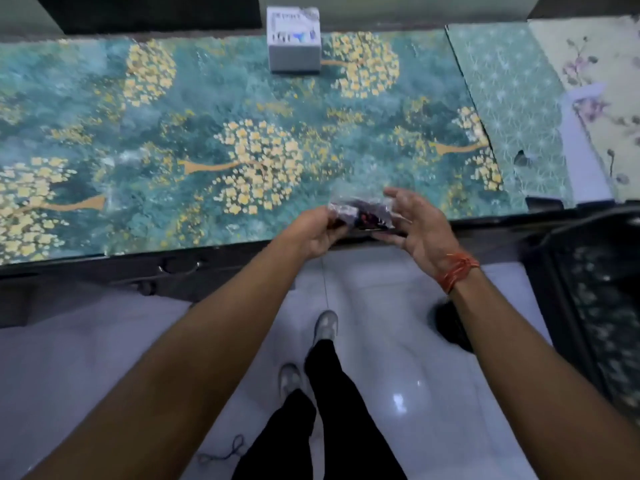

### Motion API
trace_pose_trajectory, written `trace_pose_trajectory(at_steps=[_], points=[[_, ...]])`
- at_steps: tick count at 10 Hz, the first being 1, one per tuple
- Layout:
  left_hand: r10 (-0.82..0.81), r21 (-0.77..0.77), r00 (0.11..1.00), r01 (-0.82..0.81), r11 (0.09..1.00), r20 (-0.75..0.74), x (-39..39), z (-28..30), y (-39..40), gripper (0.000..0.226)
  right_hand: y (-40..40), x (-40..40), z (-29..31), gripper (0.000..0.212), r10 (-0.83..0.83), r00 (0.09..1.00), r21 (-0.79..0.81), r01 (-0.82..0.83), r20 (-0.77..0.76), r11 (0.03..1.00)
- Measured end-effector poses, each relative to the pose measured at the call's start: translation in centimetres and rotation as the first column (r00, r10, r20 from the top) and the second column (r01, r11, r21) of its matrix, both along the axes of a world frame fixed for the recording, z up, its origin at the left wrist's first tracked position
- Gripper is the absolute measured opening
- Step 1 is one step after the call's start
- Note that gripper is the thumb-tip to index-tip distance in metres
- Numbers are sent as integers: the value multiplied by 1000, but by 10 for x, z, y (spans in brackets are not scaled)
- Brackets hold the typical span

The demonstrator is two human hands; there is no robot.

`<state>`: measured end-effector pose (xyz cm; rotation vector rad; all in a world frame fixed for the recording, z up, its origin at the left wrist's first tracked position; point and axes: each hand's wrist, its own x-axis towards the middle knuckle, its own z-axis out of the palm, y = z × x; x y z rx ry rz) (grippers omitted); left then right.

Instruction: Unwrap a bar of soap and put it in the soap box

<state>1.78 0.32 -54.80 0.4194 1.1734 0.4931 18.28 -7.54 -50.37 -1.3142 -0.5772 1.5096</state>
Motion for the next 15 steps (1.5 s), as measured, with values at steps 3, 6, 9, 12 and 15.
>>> trace_pose_trajectory(at_steps=[3,6,9,12,15], points=[[-259,-205,966,255,945,10,81,-43,-79,22,-111,36,-60,37,-201,768,226,75,608,971],[-231,403,825,472,784,-516,269,-119,-180,21,-210,183,-148,13,-621,378,353,573,687,740],[-495,373,676,725,580,-545,422,-255,-258,36,-296,317,-316,15,-531,216,224,732,820,643],[-530,301,547,823,482,-647,500,-458,-252,34,-283,397,-546,27,-185,315,-99,704,931,703],[-450,350,612,768,537,-650,486,-458,-243,28,-267,392,-571,36,-155,408,-125,581,900,804]])
